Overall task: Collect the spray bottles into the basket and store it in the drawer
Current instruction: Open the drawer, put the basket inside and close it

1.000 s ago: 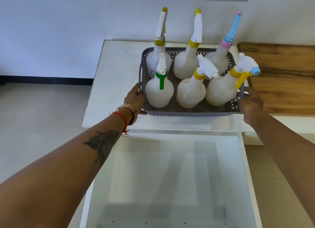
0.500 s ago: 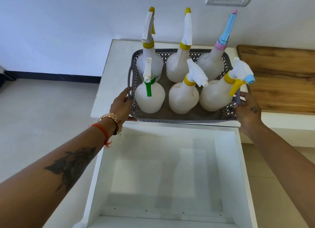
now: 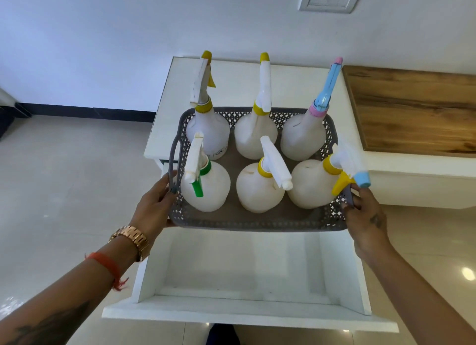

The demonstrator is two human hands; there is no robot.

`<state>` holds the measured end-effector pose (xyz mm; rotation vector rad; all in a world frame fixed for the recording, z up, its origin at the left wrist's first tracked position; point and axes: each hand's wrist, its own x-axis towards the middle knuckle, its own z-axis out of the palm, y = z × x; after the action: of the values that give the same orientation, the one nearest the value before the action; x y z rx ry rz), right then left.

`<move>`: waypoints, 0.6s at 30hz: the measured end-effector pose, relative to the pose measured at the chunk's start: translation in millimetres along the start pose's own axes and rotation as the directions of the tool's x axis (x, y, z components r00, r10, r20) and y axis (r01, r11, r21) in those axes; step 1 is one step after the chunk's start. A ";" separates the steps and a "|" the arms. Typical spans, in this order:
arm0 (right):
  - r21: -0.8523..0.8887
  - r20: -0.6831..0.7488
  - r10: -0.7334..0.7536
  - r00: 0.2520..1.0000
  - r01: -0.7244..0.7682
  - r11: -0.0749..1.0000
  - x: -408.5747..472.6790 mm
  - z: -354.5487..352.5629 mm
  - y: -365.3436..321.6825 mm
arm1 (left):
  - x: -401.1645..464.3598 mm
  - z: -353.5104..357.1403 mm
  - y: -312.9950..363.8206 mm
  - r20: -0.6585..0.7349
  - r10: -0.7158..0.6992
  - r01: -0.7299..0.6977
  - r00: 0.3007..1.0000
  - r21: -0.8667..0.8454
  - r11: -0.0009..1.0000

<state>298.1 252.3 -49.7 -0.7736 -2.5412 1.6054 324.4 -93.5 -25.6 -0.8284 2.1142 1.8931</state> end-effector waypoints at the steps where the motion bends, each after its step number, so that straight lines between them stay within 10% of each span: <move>1: -0.003 -0.014 0.005 1.000 -0.005 1.000 -7.0 -2.8 6.8 | -6.8 -1.3 -6.6 0.005 0.000 0.000 1.000 0.005 1.000; 18: -0.115 0.057 0.080 0.995 -0.073 0.991 -67.2 3.4 108.3 | -25.6 -2.3 -112.4 0.055 -0.215 0.217 0.975 -0.024 0.976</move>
<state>398.0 257.7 -128.8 -0.8545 -2.6981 1.5410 404.0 -92.1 -108.9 -0.9613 1.8843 1.8169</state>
